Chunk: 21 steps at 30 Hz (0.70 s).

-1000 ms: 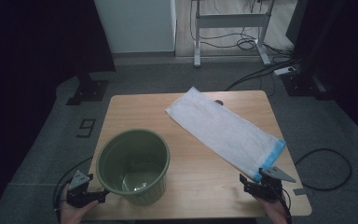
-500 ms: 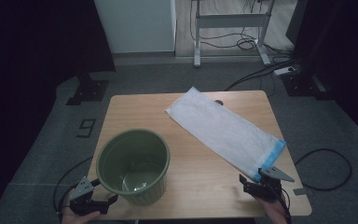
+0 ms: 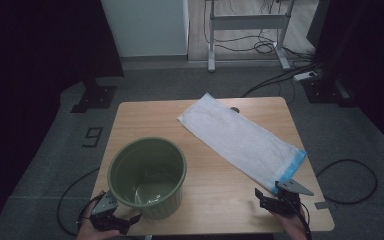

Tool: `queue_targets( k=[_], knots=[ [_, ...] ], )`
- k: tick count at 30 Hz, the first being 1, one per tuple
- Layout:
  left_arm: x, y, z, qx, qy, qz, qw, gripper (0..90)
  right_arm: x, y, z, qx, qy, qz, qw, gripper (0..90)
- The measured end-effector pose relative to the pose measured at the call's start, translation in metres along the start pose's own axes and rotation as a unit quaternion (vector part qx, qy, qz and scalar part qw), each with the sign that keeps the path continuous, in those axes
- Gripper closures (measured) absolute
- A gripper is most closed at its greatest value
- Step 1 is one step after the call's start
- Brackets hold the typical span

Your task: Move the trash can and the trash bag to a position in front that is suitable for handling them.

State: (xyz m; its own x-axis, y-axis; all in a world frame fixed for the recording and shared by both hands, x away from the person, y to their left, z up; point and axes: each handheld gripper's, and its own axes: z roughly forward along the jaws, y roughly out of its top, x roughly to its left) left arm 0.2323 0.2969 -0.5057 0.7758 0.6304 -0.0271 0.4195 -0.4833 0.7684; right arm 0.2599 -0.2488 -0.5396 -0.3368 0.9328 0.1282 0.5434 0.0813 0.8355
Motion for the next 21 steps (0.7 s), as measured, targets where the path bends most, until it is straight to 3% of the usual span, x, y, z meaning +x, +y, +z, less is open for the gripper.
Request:
queue_targets(
  k=[9,17,18,21],
  knots=[
    [-0.001,0.021,0.026,-0.004,-0.033,0.017,0.9993,4.5,0.003,0.0,-0.001,-0.002,0.007,-0.006,1.0,13.8],
    [-0.01,0.057,0.066,0.008,-0.059,0.046,0.9972,6.8,0.003,-0.001,-0.002,-0.003,0.004,-0.004,1.0,14.0],
    [-0.015,0.067,0.076,0.012,-0.065,0.052,0.9965,6.9,0.002,-0.001,-0.003,-0.002,0.003,-0.003,1.0,14.0],
    [-0.019,0.076,0.087,0.014,-0.068,0.055,0.9961,6.9,0.003,-0.001,-0.003,-0.002,0.002,-0.003,1.0,14.0]
  ],
)
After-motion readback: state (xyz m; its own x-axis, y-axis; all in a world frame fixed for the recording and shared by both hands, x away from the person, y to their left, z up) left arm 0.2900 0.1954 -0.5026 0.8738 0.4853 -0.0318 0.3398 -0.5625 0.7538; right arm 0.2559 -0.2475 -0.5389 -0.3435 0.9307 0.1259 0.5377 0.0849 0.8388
